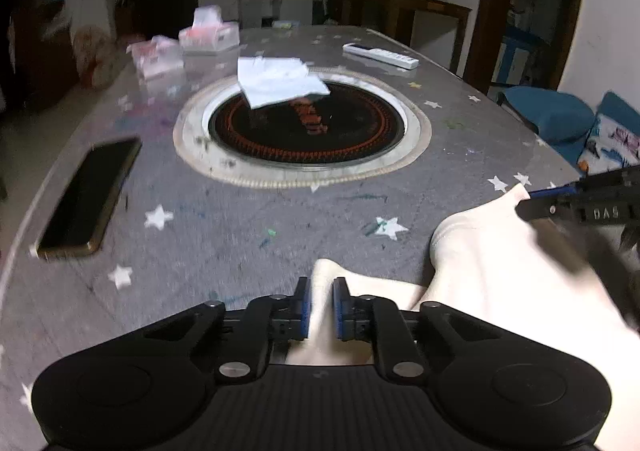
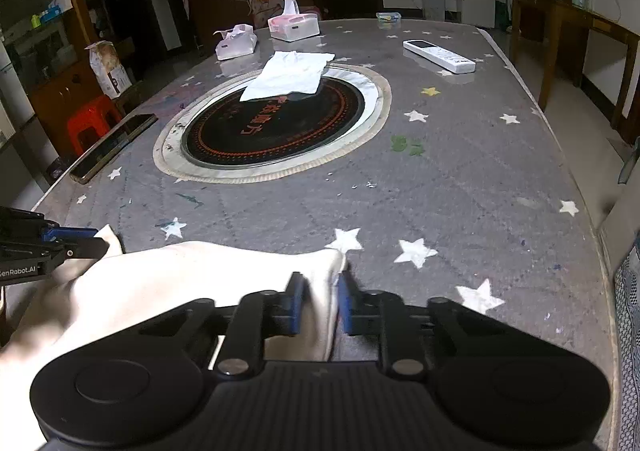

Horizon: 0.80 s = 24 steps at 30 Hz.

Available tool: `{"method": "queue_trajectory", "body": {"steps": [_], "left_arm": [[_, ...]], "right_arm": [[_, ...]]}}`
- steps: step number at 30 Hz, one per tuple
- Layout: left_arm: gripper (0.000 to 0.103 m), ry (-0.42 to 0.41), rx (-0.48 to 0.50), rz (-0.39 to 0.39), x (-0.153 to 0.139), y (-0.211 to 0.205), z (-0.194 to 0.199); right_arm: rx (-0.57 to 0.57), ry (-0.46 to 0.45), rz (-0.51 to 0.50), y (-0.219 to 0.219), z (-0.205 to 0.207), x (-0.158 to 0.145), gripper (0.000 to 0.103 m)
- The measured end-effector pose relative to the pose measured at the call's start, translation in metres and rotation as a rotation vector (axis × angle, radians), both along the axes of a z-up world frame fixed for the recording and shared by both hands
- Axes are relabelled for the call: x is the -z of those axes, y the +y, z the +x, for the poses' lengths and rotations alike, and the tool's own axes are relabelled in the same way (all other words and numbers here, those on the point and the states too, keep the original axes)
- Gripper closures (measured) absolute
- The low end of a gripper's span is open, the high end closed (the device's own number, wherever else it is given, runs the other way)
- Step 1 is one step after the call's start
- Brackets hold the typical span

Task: Fold clothes

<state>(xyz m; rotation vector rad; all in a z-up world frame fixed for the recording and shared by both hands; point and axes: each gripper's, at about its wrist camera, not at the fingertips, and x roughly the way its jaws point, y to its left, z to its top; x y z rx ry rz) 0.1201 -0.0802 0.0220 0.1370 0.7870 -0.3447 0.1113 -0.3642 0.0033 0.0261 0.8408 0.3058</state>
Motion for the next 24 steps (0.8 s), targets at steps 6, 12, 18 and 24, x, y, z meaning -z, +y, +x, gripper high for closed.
{"method": "queue_trajectory", "body": {"steps": [6, 12, 18, 24], "left_arm": [[0.098, -0.088, -0.094, -0.047, -0.020, 0.016, 0.009], [0.098, -0.118, -0.163, -0.067, -0.023, 0.031, 0.023], [0.098, -0.105, -0.181, -0.064, -0.010, 0.031, 0.040], [0.090, -0.064, -0.201, -0.022, 0.004, 0.031, 0.046]], "right_arm": [[0.011, -0.047, -0.055, 0.002, -0.002, -0.005, 0.098], [0.049, -0.086, -0.110, 0.001, 0.004, -0.003, 0.098], [0.056, -0.106, -0.144, 0.007, 0.011, 0.002, 0.098], [0.037, -0.109, -0.151, 0.005, 0.015, 0.001, 0.095]]}}
